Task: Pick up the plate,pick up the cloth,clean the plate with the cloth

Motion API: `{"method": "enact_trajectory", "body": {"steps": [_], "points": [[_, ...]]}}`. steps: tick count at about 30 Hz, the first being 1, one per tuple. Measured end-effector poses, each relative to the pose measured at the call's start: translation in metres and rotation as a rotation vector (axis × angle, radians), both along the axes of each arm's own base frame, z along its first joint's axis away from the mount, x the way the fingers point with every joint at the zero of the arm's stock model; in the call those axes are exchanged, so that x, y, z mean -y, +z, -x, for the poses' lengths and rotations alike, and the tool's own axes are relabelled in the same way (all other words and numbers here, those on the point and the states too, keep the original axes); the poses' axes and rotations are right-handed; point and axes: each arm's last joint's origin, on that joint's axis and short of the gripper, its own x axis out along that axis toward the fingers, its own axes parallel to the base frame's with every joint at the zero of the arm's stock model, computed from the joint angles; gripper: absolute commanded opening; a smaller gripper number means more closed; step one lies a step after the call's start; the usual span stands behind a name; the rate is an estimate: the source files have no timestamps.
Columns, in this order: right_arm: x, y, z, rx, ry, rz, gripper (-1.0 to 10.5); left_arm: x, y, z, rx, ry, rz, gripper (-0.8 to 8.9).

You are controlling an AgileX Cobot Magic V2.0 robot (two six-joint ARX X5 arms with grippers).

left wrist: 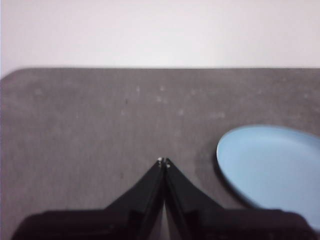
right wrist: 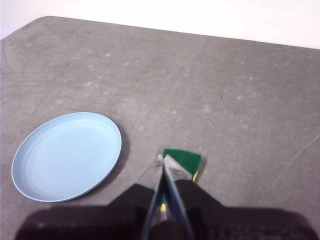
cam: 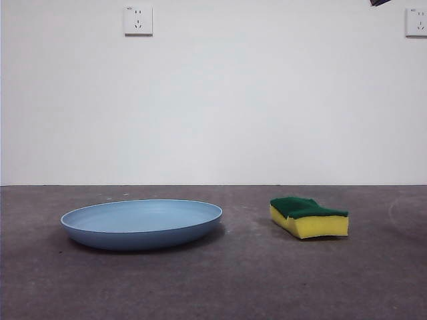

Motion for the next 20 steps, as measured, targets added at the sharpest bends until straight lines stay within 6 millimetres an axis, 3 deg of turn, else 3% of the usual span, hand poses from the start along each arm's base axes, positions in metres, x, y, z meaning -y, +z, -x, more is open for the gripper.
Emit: {"method": "enact_trajectory", "body": {"steps": [20], "points": [[0.0, 0.0, 0.0, 0.0, 0.0, 0.0, 0.0, -0.0004, -0.0047, 0.0007, -0.051, 0.007, 0.017, -0.03]]}}
